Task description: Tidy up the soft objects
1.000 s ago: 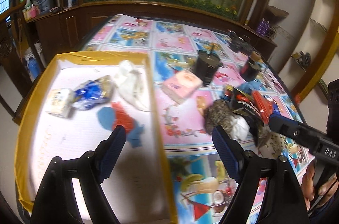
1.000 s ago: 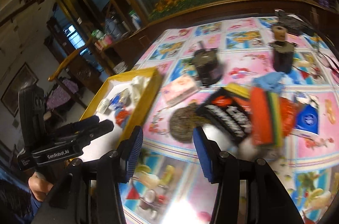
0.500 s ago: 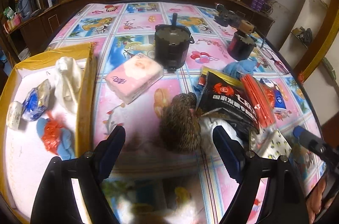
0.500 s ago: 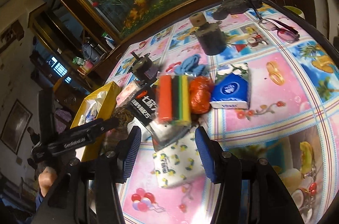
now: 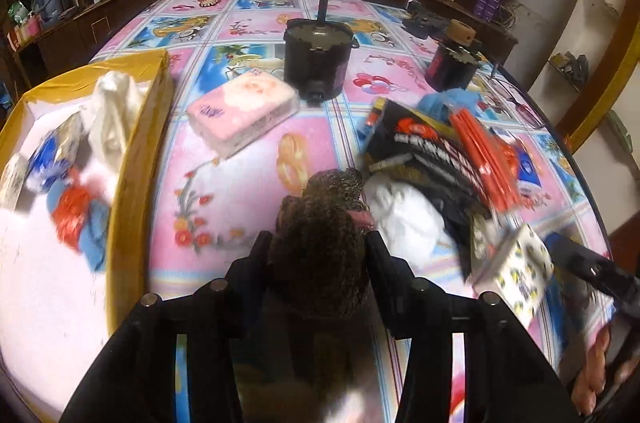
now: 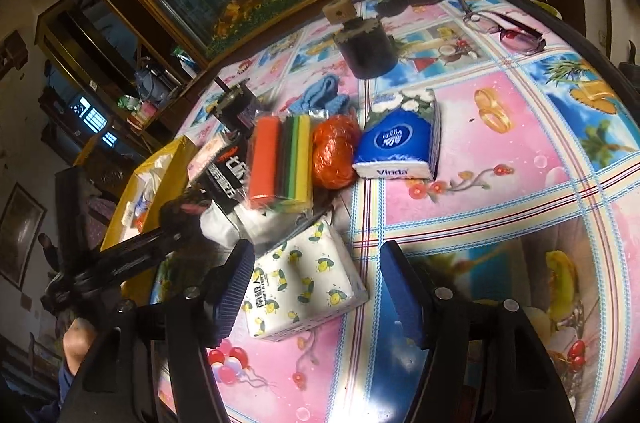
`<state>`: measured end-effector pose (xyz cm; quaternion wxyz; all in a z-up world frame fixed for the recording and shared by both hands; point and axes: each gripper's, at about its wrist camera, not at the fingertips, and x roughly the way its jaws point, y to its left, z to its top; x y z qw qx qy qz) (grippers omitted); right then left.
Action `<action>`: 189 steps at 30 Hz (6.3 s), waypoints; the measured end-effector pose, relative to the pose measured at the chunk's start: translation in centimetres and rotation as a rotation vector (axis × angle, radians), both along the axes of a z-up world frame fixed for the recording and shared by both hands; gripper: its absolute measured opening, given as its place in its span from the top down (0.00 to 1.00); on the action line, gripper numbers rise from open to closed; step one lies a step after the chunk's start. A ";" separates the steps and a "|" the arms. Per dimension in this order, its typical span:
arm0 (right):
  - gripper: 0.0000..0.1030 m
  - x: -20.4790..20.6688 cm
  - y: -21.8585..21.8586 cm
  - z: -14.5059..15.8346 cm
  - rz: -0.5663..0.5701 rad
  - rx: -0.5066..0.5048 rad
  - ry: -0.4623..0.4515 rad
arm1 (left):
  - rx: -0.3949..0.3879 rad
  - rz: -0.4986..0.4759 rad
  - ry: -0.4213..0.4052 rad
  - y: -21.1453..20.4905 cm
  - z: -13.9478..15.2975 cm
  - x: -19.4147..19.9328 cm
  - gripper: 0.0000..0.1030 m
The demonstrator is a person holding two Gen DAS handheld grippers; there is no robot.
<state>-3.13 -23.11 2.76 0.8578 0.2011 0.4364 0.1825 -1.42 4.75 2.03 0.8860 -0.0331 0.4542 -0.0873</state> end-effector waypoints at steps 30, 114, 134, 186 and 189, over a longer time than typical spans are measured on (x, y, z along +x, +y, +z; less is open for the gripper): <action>0.26 -1.2 3.1 0.4 0.060 -0.127 -0.094 | -0.136 0.000 -0.009 1.4 -0.8 -3.0 0.56; 0.26 -2.6 7.8 2.2 0.118 -0.171 -0.149 | 0.084 0.029 -0.271 0.0 2.3 -7.9 0.56; 0.26 -2.7 11.4 3.4 0.174 -0.221 -0.163 | 0.049 0.121 -0.345 4.1 4.7 -8.8 0.56; 0.26 5.8 35.5 5.7 0.464 -0.301 -0.195 | 0.111 0.505 -0.257 19.7 2.8 -8.0 0.56; 0.26 6.3 36.1 5.3 0.465 -0.309 -0.190 | 0.115 0.510 -0.251 20.0 2.7 -8.0 0.56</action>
